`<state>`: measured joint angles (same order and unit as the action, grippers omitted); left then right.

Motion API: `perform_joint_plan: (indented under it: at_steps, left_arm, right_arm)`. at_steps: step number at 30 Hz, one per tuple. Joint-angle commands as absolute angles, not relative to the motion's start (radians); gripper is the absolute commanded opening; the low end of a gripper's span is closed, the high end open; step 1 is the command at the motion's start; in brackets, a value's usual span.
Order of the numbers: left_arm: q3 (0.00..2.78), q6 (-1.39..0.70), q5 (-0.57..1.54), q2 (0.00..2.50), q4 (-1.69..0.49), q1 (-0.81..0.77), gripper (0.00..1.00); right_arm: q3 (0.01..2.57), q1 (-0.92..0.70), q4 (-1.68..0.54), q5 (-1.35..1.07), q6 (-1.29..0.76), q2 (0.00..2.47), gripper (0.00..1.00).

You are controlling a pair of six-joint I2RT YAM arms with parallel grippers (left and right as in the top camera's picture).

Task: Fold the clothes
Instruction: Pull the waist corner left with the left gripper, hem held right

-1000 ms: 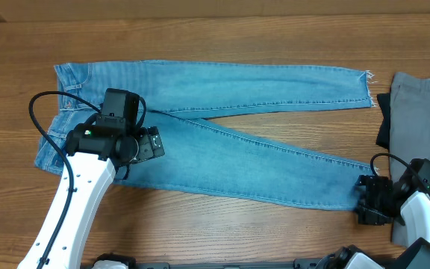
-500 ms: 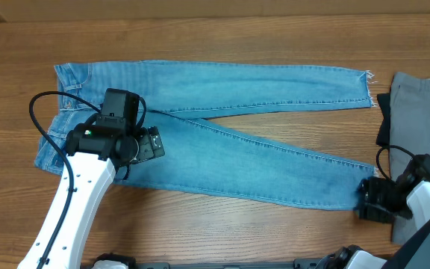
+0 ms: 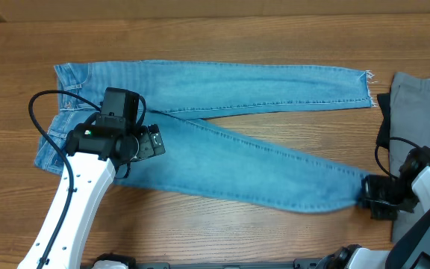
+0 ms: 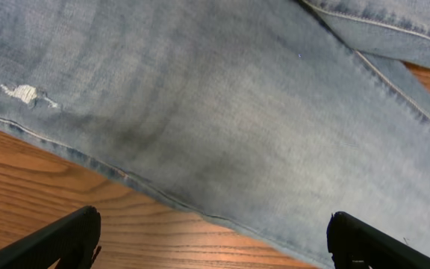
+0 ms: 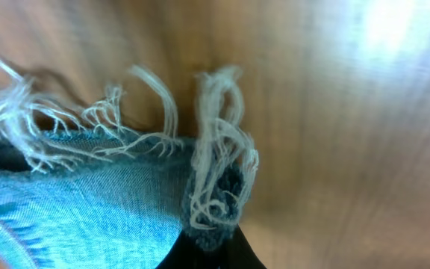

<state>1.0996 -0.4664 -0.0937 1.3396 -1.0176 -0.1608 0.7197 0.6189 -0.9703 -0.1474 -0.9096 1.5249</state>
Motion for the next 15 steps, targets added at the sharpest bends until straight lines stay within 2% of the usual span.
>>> perform_joint_plan:
  at_steps: [1,4,11,15]
  left_arm:
    - [1.133,-0.507,-0.132,1.341,-1.028,-0.129,1.0]
    - [1.163,-0.543,-0.112,1.341,-1.059,-0.01,1.0]
    - [1.148,-0.482,0.186,1.362,-1.077,0.303,1.0]
    - [1.105,-0.449,0.181,1.395,-1.065,0.409,1.0]
  right_arm:
    - [0.865,0.597,-1.062,-0.017,-0.832,1.512,0.04]
    - [0.952,0.546,-1.116,-0.016,-0.829,1.501,0.04]
    - [0.954,0.428,-1.046,-0.016,-0.868,1.502,0.04]
    - [0.954,0.376,-1.022,-0.014,-0.868,1.502,0.04]
